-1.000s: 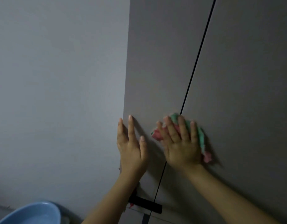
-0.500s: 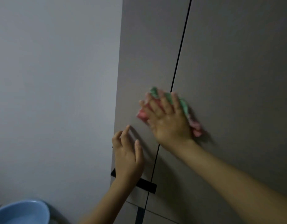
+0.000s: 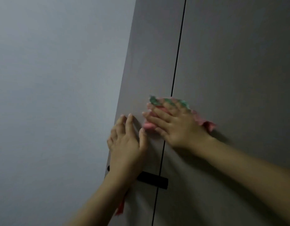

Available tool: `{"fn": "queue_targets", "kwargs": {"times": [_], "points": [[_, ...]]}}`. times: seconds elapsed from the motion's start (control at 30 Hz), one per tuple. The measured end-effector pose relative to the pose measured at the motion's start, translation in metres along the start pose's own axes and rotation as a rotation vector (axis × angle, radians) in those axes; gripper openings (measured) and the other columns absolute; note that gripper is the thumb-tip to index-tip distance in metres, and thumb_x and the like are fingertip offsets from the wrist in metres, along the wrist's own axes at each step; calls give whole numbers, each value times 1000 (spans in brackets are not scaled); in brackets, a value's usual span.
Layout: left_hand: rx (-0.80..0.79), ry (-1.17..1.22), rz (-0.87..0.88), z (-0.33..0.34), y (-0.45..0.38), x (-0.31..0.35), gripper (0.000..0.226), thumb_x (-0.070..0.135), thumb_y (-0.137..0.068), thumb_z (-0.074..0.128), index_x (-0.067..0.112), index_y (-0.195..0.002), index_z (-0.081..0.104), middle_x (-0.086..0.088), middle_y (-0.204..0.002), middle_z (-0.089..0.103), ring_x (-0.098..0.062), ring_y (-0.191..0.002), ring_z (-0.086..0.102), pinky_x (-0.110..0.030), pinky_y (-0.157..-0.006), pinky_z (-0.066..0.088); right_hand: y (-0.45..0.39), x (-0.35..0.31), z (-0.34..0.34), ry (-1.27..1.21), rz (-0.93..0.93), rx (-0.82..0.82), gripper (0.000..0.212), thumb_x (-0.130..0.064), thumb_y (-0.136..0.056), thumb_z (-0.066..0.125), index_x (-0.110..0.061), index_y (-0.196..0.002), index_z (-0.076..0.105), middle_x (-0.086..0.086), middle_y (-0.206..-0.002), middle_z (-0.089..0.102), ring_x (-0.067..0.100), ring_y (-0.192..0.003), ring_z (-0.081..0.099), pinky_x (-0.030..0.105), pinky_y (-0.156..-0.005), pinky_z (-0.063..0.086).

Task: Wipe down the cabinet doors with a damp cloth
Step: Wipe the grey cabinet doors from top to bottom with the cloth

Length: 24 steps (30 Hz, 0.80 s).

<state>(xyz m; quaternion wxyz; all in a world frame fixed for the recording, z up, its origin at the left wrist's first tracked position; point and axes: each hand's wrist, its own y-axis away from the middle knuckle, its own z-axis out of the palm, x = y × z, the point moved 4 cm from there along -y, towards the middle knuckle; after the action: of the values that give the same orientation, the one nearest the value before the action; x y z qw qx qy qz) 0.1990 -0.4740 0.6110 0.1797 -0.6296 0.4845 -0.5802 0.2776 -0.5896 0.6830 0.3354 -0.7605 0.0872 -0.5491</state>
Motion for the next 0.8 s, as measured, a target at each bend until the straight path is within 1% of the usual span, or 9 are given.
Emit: {"fn": "queue_targets", "kwargs": {"times": [0.1,0.23,0.3,0.37,0.43,0.5,0.57,0.63,0.8], "points": [[-2,27,46,2,3,-2,61,44,-100,28,29,-153,1,2,-161,-3,-13,-146,-3,-36,-117,2,42,47,-23,85,231,4,52,-40,-96,27,-25,-145,31,6,-149,39,31,-139,34,39,-114,12],[-8,-1,95,5,2,2,64,49,-100,26,30,-152,-5,-2,-161,-5,-17,-147,-6,-37,-117,2,21,41,-27,96,635,11,60,-45,-93,7,-31,-151,9,-3,-160,10,25,-148,4,40,-117,-8],[-8,-40,103,7,-1,3,64,51,-100,24,30,-152,-4,-4,-161,-4,-20,-148,-4,-39,-117,4,-2,6,-19,58,560,-10,61,-45,-92,5,-34,-152,6,-6,-161,3,23,-148,-4,41,-116,-13],[0,-63,96,8,1,0,64,53,-99,23,29,-153,-2,-5,-161,-2,-21,-148,-2,-40,-117,6,-3,-17,-8,23,313,-85,58,-47,-93,4,-39,-151,5,-9,-160,0,20,-148,-7,39,-115,-16],[3,-89,87,10,0,-3,64,55,-99,22,30,-153,-1,-5,-161,-1,-23,-147,-1,-41,-117,8,12,2,-12,31,202,-124,57,-51,-93,2,-43,-149,8,-12,-159,3,18,-148,-3,37,-117,-12],[-11,-114,79,9,-4,-3,64,55,-98,22,30,-153,-1,-5,-161,-1,-24,-147,-1,-43,-117,10,17,52,-26,74,351,-43,61,-51,-90,3,-41,-150,12,-9,-160,10,20,-148,6,37,-118,-5],[-8,-144,82,8,-5,-3,64,55,-98,23,29,-153,1,-6,-161,-1,-25,-147,0,-44,-116,11,12,93,-37,111,656,-3,57,-46,-95,8,-36,-152,10,-5,-161,8,21,-148,5,40,-118,-4],[3,-155,75,7,-5,-1,64,54,-98,24,29,-153,3,-6,-161,1,-25,-147,1,-43,-116,11,-1,81,-37,108,777,40,54,-41,-99,13,-32,-152,9,-4,-161,6,25,-148,1,43,-119,-5],[5,-170,69,9,-1,1,65,56,-97,24,30,-153,2,-6,-161,0,-24,-147,-1,-43,-117,11,29,9,-20,-2,140,-151,62,-52,-91,1,-39,-150,15,-13,-159,9,19,-148,1,36,-116,-11]]}}
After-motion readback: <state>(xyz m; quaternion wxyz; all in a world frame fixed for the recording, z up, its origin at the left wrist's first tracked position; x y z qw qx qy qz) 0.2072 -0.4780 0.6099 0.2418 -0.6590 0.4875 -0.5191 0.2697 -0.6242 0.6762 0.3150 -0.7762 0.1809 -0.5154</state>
